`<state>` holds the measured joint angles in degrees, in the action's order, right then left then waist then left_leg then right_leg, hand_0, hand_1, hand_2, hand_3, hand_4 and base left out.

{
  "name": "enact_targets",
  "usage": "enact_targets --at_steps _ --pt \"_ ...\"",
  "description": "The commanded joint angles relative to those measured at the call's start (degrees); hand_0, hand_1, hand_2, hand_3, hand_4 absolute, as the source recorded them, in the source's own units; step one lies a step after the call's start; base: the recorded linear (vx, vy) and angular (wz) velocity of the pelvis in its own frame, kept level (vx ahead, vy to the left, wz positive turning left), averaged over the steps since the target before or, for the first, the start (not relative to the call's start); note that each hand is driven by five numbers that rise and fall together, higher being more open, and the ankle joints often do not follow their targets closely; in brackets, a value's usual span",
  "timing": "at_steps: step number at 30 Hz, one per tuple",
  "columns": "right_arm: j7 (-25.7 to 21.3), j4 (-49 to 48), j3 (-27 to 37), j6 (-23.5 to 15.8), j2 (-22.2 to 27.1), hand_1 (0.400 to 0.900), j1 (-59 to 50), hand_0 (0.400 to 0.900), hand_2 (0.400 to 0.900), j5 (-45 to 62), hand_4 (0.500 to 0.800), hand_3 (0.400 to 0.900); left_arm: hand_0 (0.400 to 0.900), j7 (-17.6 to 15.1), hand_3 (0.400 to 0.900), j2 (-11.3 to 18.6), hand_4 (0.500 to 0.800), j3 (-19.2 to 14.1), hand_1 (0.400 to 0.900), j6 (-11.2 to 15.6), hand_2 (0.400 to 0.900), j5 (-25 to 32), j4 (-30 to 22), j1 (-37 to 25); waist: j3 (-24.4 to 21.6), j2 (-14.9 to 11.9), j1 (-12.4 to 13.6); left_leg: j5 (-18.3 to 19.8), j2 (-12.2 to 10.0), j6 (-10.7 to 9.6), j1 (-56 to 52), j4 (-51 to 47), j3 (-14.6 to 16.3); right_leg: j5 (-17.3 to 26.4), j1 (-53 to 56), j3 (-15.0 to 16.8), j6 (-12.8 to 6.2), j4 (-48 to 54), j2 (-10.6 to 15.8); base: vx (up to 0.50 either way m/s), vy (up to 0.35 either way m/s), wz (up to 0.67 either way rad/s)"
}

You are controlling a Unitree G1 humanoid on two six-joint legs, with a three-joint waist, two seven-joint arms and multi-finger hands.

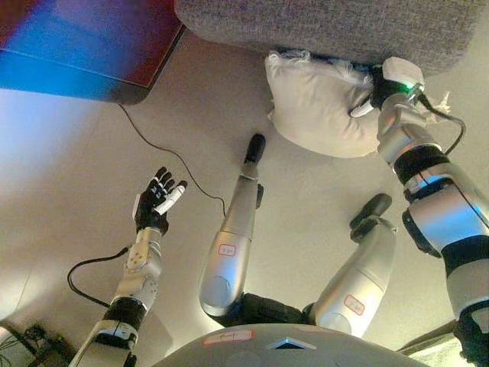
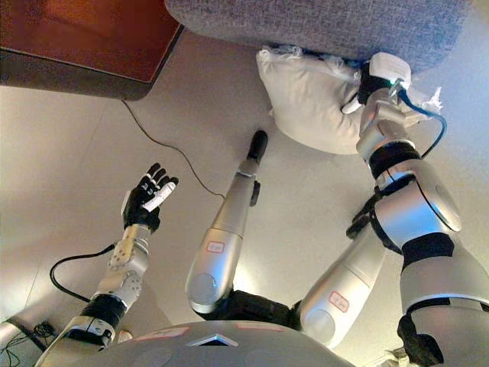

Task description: Pick up the pillow and put it on the sofa.

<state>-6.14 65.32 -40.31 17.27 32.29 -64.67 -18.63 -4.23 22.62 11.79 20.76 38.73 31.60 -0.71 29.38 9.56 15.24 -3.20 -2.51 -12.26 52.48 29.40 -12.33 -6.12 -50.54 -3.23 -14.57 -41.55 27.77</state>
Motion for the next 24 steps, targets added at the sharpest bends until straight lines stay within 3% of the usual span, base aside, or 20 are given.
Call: enact_targets --at_steps 1,6,8,13,14,15,16,24 --pt "1.1 -2.4 -2.2 -1.2 4.9 0.900 -7.5 0.900 0.900 0.7 0.800 0.900 0.900 -0.2 0.900 5.4 0.800 -3.4 0.900 5.2 0.900 4.5 -2.9 3.8 0.4 4.5 2.8 5.4 -3.2 3.6 1.5 6.2 0.2 5.8 -5.5 4.7 0.16 2.2 1.2 -0.06 0.040 0.07" --pt "5.4 -1.1 -3.8 -0.6 5.3 0.900 -10.5 0.900 0.900 1.7 0.800 0.900 0.900 0.7 0.900 6.1 0.800 -4.5 0.900 5.6 0.900 6.1 -5.0 4.9 0.4 5.7 3.4 5.7 -2.9 3.7 5.3 8.6 0.5 5.1 -9.4 5.6 0.46 -0.9 1.5 -0.06 0.037 0.09" --pt "6.5 -0.7 -3.9 -1.2 5.6 0.900 -10.5 0.900 0.900 2.6 0.800 0.900 0.900 1.1 0.900 6.6 0.800 -4.6 0.900 6.0 0.900 6.5 -5.6 5.6 0.4 6.1 3.6 7.6 -3.1 3.7 5.7 10.3 0.7 3.2 -9.8 5.8 0.30 -2.8 1.7 0.02 -0.026 0.08" --pt "11.0 0.1 -3.7 -2.7 6.1 0.900 -11.7 0.900 0.900 6.9 0.800 0.900 0.900 1.8 0.900 7.6 0.800 -6.0 0.900 6.2 0.900 7.2 -7.6 5.9 0.4 6.6 4.0 7.6 -3.2 3.4 8.8 11.8 0.7 2.7 -13.0 6.4 0.43 -4.9 2.0 -0.04 -0.015 0.09" --pt "11.9 0.2 -3.6 -3.2 6.0 0.869 -11.7 0.869 0.869 8.1 0.781 0.869 0.900 1.7 0.900 7.8 0.800 -6.1 0.900 6.1 0.900 7.4 -8.0 5.9 0.4 6.7 4.0 7.7 -3.2 3.4 9.3 12.1 0.6 2.6 -13.5 6.6 0.49 -5.3 2.0 -0.05 -0.019 0.12" --pt "12.2 0.3 -3.5 -3.8 6.1 0.657 -11.9 0.657 0.657 8.7 0.654 0.657 0.900 1.7 0.900 8.0 0.800 -6.3 0.900 5.9 0.900 7.6 -8.4 5.8 0.4 6.8 4.1 7.8 -3.1 3.4 9.8 12.6 0.6 2.4 -14.1 6.6 0.56 -5.8 2.0 -0.05 -0.026 0.11" --pt "12.7 0.2 -3.0 -4.5 6.2 0.400 -11.9 0.400 0.400 9.7 0.500 0.400 0.900 2.1 0.900 8.2 0.800 -6.7 0.900 5.9 0.900 7.9 -8.6 5.8 0.4 6.8 4.1 7.8 -3.1 3.3 10.4 12.9 0.6 2.3 -14.8 6.8 0.65 -6.4 2.0 -0.04 -0.032 0.11" --pt "9.1 -0.7 -0.6 -9.6 7.0 0.400 -11.9 0.400 0.400 11.7 0.500 0.400 0.900 3.1 0.900 8.6 0.800 -7.6 0.900 7.3 0.900 8.3 -9.0 6.6 0.4 6.5 4.1 8.1 -3.5 3.0 12.6 14.5 0.5 1.9 -16.8 6.8 0.74 -8.2 1.9 -0.01 -0.018 0.03"
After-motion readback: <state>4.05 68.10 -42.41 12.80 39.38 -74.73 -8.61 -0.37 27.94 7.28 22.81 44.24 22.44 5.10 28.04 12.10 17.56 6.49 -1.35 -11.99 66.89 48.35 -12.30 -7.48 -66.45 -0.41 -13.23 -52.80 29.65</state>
